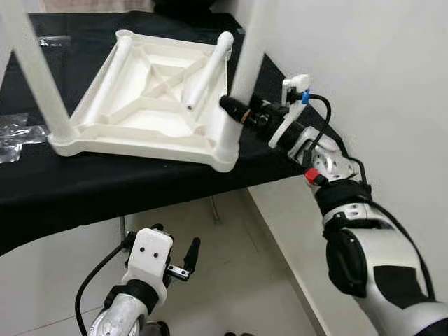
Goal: Building children table
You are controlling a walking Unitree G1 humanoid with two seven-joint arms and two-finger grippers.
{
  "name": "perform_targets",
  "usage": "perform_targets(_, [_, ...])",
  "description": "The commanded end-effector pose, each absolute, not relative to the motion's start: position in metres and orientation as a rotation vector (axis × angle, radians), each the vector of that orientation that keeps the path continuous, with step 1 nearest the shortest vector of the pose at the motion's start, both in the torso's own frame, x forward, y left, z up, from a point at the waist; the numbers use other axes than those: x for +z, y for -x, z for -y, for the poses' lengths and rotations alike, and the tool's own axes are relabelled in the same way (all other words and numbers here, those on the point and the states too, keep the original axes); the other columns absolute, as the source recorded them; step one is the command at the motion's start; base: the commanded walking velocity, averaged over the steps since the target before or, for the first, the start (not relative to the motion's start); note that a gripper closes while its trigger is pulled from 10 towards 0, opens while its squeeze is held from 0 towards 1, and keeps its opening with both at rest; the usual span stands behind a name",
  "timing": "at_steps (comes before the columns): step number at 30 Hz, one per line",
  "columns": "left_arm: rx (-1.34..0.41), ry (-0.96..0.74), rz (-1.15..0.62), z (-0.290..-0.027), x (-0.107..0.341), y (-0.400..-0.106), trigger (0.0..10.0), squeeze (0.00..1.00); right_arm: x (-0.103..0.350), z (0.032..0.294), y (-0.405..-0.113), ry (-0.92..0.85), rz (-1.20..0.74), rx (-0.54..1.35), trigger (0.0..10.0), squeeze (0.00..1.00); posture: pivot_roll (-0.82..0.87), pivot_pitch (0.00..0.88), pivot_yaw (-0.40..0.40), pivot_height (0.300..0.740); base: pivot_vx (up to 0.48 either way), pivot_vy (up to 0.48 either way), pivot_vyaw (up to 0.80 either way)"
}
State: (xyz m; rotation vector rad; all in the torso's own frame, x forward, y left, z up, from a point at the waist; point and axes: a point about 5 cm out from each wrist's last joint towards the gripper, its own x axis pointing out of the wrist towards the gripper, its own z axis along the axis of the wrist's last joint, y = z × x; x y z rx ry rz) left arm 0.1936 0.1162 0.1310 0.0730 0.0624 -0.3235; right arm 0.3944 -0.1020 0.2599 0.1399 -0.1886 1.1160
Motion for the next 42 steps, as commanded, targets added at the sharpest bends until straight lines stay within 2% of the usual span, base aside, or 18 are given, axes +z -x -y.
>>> perform_targets(1, [-0.327,-0.063,-0.084,-0.116,0.127,-0.191,10.0,0.0,0.254,0.092,-0.392,-0.096,0.146,1.181,10.0,0.0,0.16,0.164,-0.152,0.74,0.0,0.0,0.0])
perform_targets(6, [-0.328,-0.063,-0.088,-0.116,0.127,-0.19,10.0,0.0,0.255,0.081,-0.394,-0.045,0.136,1.159,10.0,0.0,0.16,0.17,-0.152,0.74,0.0,0.0,0.0])
perform_targets(8, [-0.33,-0.061,-0.09,-0.115,0.127,-0.19,10.0,0.0,0.258,0.063,-0.396,0.026,0.132,1.118,10.0,0.0,0.16,0.169,-0.155,0.74,0.0,0.0,0.0])
perform_targets(13, [-0.328,-0.064,-0.094,-0.115,0.126,-0.191,10.0,0.0,0.258,0.057,-0.397,0.01,0.119,1.097,9.9,0.0,0.16,0.175,-0.155,0.74,0.0,0.0,0.0])
perform_targets(14, [-0.327,-0.065,-0.095,-0.115,0.126,-0.191,10.0,0.0,0.259,0.057,-0.399,0.0,0.129,1.051,0.0,0.0,0.16,0.175,-0.157,0.74,0.0,0.0,0.0])
perform_targets(19, [-0.327,-0.068,-0.1,-0.115,0.125,-0.191,10.0,0.0,0.263,0.059,-0.404,-0.068,0.15,0.94,0.0,0.0,0.15,0.176,-0.157,0.74,0.0,0.0,0.0])
perform_targets(22, [-0.332,-0.062,-0.099,-0.115,0.125,-0.191,10.0,0.0,0.26,0.065,-0.41,-0.104,0.155,0.753,0.0,0.0,0.15,0.177,-0.152,0.74,0.0,0.0,0.0])
perform_targets(25, [-0.334,-0.062,-0.1,-0.115,0.125,-0.191,10.0,0.0,0.257,0.066,-0.411,-0.112,0.148,0.705,0.0,0.0,0.15,0.177,-0.152,0.74,0.0,0.0,0.0])
perform_targets(26, [-0.338,-0.063,-0.101,-0.114,0.125,-0.192,10.0,0.0,0.249,0.07,-0.415,-0.101,0.12,0.512,0.0,0.0,0.15,0.176,-0.148,0.74,0.0,0.0,0.0])
perform_targets(28, [-0.338,-0.063,-0.101,-0.114,0.125,-0.192,10.0,0.0,0.249,0.07,-0.415,-0.101,0.12,0.512,0.0,0.0,0.15,0.176,-0.148,0.74,0.0,0.0,0.0])
perform_targets(31, [-0.341,-0.066,-0.099,-0.115,0.125,-0.192,10.0,0.0,0.232,0.085,-0.418,-0.098,0.066,0.067,0.0,0.0,0.14,0.175,-0.144,0.74,0.0,0.0,0.0])
perform_targets(32, [-0.341,-0.066,-0.099,-0.115,0.125,-0.192,10.0,0.0,0.232,0.085,-0.418,-0.098,0.066,0.067,0.0,0.0,0.14,0.175,-0.144,0.74,0.0,0.0,0.0])
perform_targets(33, [-0.341,-0.069,-0.101,-0.115,0.125,-0.192,10.0,0.0,0.229,0.088,-0.415,-0.108,0.067,-0.053,0.0,0.0,0.14,0.176,-0.143,0.74,0.0,0.0,0.0])
perform_targets(36, [-0.341,-0.072,-0.103,-0.115,0.125,-0.192,10.0,0.0,0.226,0.086,-0.413,-0.124,0.07,-0.125,0.0,0.0,0.14,0.176,-0.143,0.74,0.0,0.0,0.0])
perform_targets(39, [-0.341,-0.075,-0.103,-0.115,0.125,-0.192,10.0,0.0,0.225,0.07,-0.407,-0.175,0.064,-0.171,0.0,0.0,0.15,0.176,-0.142,0.74,0.0,0.0,0.0])
perform_targets(40, [-0.341,-0.075,-0.103,-0.115,0.125,-0.192,10.0,0.0,0.227,0.06,-0.405,-0.184,0.071,-0.159,1.8,0.0,0.15,0.178,-0.143,0.74,0.0,0.0,0.0])
perform_targets(41, [-0.341,-0.075,-0.103,-0.115,0.125,-0.192,10.0,0.0,0.227,0.06,-0.405,-0.184,0.071,-0.159,1.8,0.0,0.15,0.178,-0.143,0.74,0.0,0.0,0.0])
perform_targets(42, [-0.341,-0.075,-0.102,-0.115,0.125,-0.192,10.0,0.0,0.228,0.053,-0.403,-0.209,0.076,-0.147,10.0,0.0,0.15,0.177,-0.142,0.74,0.0,0.0,0.0])
